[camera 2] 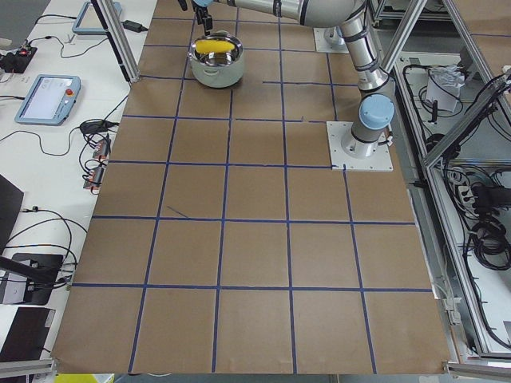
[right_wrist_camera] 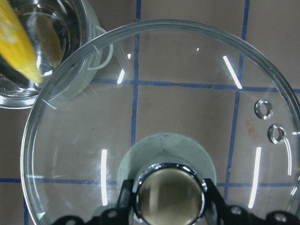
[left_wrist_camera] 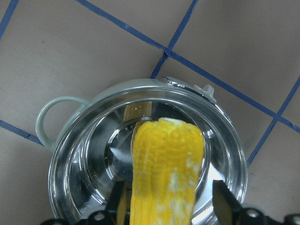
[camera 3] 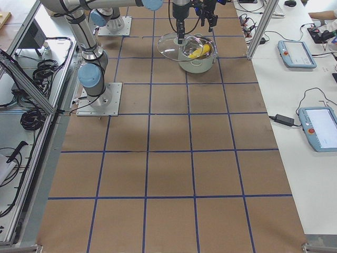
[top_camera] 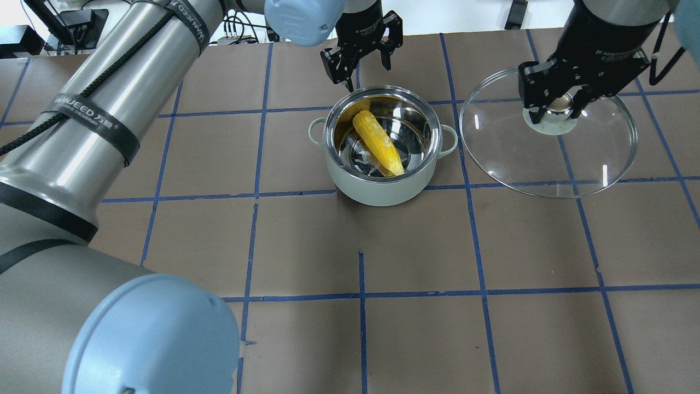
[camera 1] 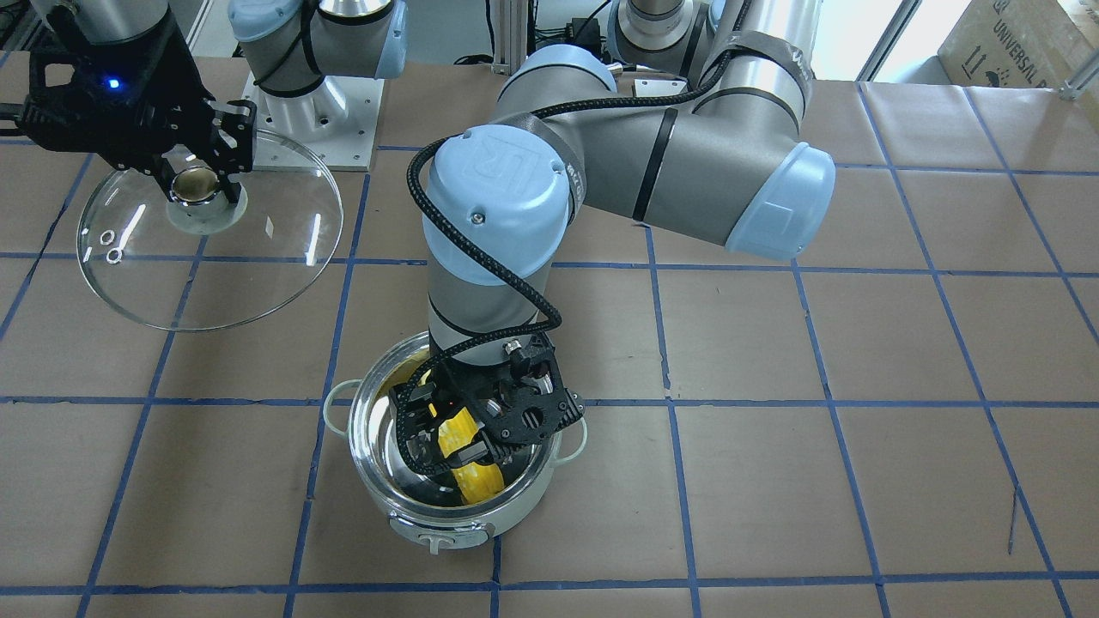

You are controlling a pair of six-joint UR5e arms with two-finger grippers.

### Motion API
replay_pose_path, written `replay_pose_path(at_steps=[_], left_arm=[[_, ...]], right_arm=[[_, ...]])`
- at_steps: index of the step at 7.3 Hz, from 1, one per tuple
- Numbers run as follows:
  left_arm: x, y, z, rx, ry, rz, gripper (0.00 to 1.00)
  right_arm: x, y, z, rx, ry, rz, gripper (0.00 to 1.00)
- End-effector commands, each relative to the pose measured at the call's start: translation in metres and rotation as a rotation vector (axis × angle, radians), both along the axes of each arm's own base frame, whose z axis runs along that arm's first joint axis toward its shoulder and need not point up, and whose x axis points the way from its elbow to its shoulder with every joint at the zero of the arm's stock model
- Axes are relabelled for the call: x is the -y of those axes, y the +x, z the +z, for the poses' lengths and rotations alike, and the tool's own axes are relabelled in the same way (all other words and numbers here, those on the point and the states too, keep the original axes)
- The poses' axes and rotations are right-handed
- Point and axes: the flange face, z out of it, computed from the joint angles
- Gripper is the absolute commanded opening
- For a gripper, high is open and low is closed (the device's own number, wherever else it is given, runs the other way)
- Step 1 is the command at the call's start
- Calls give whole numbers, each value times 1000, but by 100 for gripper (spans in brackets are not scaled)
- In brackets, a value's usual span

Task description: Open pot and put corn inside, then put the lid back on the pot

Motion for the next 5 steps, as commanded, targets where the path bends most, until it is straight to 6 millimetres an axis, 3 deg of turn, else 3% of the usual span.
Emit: replay_pose_path(at_steps=[1,2,3,4,5], left_arm=[[-3,6,7,16,-13,-115,95],[0,24,20,40,-51,-311,95],[5,59,35,72,-63,-530,95],[0,102,61,79,-66,-614,95],[-20,143,85,74,-54,-627,95]], right_arm=[[-1,1,-4,7,-7,2,29],[-2,1,-5,9,-3,1,29],[-6,1,-14,10,16,1,29],[-9,1,-16,12,23,1,29],[-9,1,-15,11,21,2,29]])
